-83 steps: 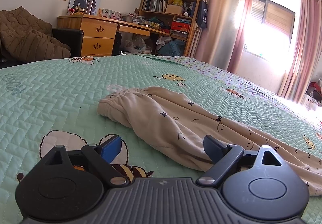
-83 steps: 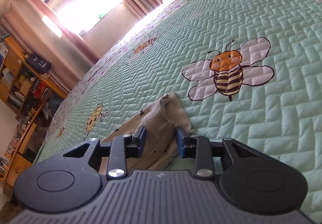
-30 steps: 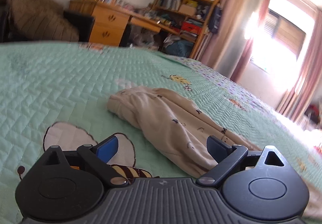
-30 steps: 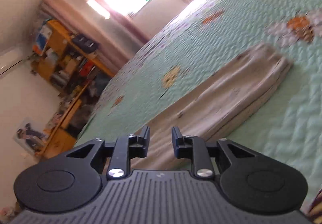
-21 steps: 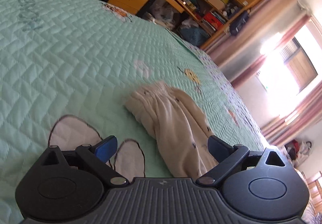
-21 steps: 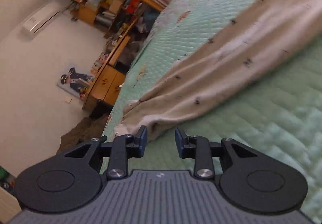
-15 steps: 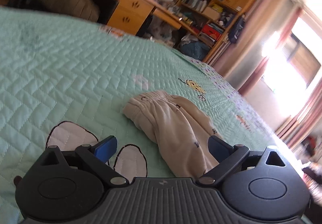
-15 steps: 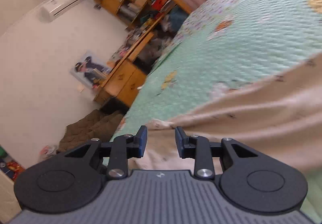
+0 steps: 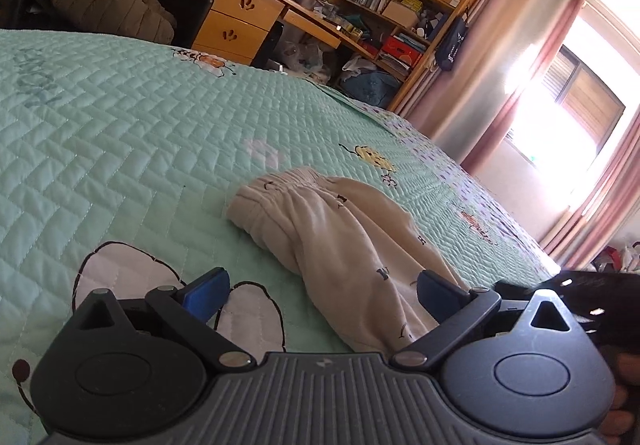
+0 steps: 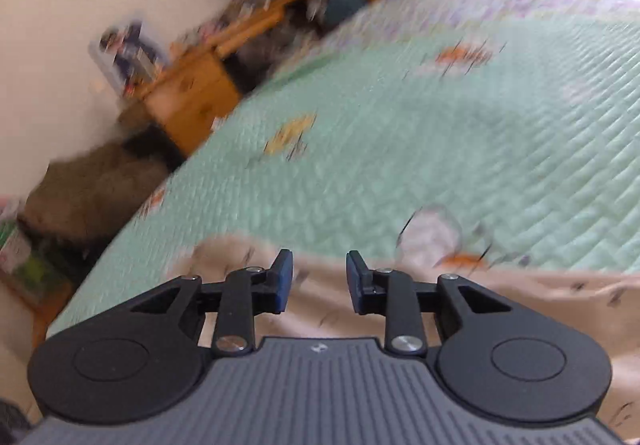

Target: Fold clothes

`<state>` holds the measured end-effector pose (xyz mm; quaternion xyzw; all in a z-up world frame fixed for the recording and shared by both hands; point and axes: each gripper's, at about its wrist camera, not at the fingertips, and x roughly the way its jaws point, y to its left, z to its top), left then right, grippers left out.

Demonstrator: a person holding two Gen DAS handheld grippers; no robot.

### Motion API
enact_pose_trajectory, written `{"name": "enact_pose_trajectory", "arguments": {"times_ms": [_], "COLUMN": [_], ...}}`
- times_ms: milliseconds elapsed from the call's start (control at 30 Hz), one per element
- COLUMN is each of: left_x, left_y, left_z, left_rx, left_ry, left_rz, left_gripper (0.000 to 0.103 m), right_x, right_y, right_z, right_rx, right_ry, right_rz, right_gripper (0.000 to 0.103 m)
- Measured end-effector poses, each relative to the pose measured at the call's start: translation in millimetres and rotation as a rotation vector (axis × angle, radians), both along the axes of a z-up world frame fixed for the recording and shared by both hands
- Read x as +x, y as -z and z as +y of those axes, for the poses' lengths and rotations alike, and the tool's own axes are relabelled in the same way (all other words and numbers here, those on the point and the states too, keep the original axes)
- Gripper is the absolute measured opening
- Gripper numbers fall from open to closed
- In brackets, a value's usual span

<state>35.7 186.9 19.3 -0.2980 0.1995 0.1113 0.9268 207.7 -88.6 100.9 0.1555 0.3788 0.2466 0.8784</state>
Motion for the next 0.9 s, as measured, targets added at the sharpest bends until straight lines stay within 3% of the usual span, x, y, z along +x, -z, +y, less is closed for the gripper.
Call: {"name": "enact_pose_trajectory", "arguments": {"times_ms": [33, 100, 200, 300, 400, 467, 600, 667, 800, 867, 900], "left_x": [-1, -2, -2, -5, -23, -40, -62, -64, -65, -67, -68], "left_y": [0, 1, 1, -2, -12, -22, -34, -35, -36, -34, -34], "left_z": [1, 3, 7, 13, 19, 21, 30, 37, 55, 61, 64], "left_rx": [0.001, 0.003, -0.009, -0.023, 0.014, 0.085, 0.198, 0.21, 0.195, 0.182, 0.17], "left_ry": [0.003, 0.01, 0.024, -0.004, -0.089, -0.159, -0.253, -0.274, -0.31, -0.317, -0.318], "left_rz": [0.0, -0.001, -0.008, -0.026, -0.105, -0.184, -0.236, -0.224, -0.189, -0.174, -0.17], "left_gripper": [0.1, 0.1, 0.1, 0.1, 0.098, 0.1, 0.102, 0.102, 0.102, 0.102, 0.102], "right_x": [7, 25, 20, -21, -58, -82, -123, -137, -140, -136, -133], "right_y": [4, 8, 4, -8, -18, -22, -21, -15, 3, 14, 19], "right_z": [6, 2, -24, -21, 20, 56, 135, 166, 207, 222, 229], "right_rx": [-0.025, -0.081, 0.008, 0.106, 0.091, 0.052, -0.219, -0.357, -0.533, -0.64, -0.697], "right_ry": [-0.011, 0.11, 0.252, 0.138, -0.034, -0.134, -0.298, -0.335, -0.415, -0.425, -0.422], "right_rz": [0.033, 0.049, 0.061, 0.02, -0.053, -0.135, -0.387, -0.497, -0.616, -0.647, -0.652], "right_gripper": [0.031, 0.031, 0.032, 0.034, 0.036, 0.04, 0.051, 0.058, 0.058, 0.049, 0.02]}}
